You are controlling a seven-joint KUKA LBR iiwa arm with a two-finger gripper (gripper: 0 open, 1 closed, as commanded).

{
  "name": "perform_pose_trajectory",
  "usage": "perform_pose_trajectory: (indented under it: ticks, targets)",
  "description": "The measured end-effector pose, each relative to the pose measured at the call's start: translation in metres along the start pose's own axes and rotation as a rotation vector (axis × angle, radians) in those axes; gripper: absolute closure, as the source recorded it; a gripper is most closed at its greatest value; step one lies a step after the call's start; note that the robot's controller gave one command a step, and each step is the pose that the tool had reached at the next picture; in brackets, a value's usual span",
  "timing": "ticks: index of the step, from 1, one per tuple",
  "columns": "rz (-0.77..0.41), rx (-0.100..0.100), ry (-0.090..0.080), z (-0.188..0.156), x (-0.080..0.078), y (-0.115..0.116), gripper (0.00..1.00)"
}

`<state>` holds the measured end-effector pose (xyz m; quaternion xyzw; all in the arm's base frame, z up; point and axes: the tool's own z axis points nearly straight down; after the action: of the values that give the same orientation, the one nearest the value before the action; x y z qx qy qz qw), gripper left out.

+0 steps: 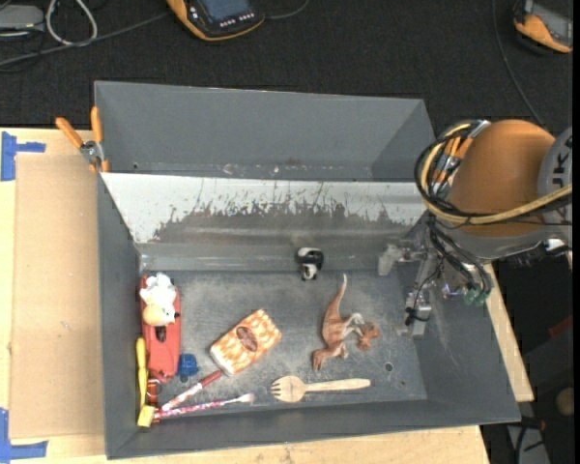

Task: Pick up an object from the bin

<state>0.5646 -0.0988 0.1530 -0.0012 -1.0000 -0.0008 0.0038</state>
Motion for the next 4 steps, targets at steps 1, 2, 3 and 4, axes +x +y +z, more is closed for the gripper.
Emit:
perform_pose_trajectory:
  ticks: [1,2,3,4]
  targets:
    - [-0.003,0.001,-0.007,-0.004,-0.002,0.0,0.0]
    - [0.119,0.0,-0.006,0.019,-0.002,0.016,0.0]
    - [-0.032,0.001,-0.008,0.063,-0.006,0.03,0.0]
    - [-0.122,-0.001,-0.001,0.025,0.009,0.036,0.0]
